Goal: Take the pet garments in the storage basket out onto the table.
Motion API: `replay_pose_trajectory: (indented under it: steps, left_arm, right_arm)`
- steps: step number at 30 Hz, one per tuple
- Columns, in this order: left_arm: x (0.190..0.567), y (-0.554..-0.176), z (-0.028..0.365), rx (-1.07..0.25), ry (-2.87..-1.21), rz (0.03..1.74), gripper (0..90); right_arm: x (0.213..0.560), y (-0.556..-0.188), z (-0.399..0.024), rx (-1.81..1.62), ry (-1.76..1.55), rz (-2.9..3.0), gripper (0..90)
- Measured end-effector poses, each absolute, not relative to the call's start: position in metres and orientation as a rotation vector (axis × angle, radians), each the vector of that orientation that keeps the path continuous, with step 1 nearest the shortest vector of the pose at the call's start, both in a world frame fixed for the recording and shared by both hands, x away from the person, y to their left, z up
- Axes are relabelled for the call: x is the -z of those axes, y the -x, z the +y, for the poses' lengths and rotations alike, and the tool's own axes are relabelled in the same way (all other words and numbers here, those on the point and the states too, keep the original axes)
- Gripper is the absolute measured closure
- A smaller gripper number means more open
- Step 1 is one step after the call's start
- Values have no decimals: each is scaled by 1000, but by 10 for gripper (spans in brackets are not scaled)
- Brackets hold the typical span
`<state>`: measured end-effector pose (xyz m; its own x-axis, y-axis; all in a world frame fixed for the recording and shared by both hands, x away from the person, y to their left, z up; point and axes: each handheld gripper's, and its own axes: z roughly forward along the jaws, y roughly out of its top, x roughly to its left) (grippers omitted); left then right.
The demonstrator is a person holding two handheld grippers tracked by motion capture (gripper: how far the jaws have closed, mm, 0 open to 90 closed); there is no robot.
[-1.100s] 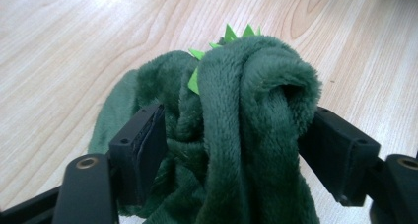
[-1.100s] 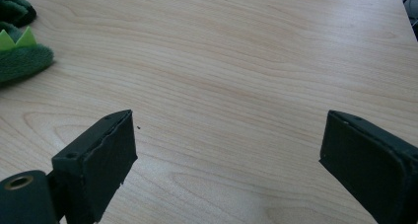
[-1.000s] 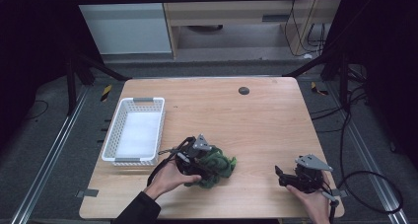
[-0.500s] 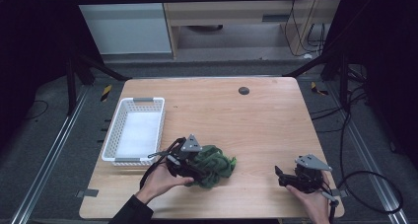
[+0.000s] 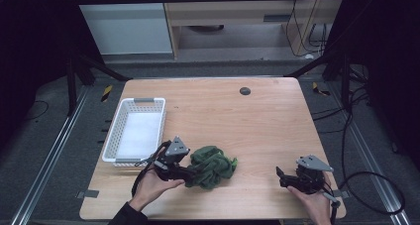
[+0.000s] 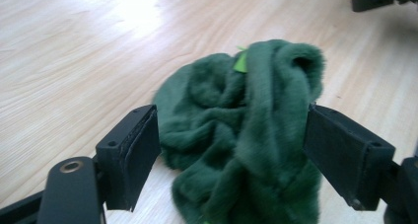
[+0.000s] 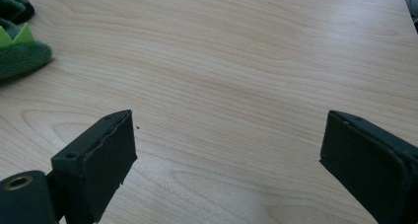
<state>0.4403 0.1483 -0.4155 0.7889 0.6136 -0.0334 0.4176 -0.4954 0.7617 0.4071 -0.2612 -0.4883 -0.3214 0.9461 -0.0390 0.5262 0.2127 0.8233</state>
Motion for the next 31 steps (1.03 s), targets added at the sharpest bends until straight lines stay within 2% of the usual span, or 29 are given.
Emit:
replay_pose_trajectory:
  steps: [11, 31]
  left_arm:
    - [422, -429, 179, -315, -2065, 859, 238]
    - [451, -406, 231, -357, -2007, 1034, 288]
  right_arm:
    - [488, -407, -261, -981, -1349, 1940, 66]
    - [488, -404, -257, -980, -1330, 1966, 69]
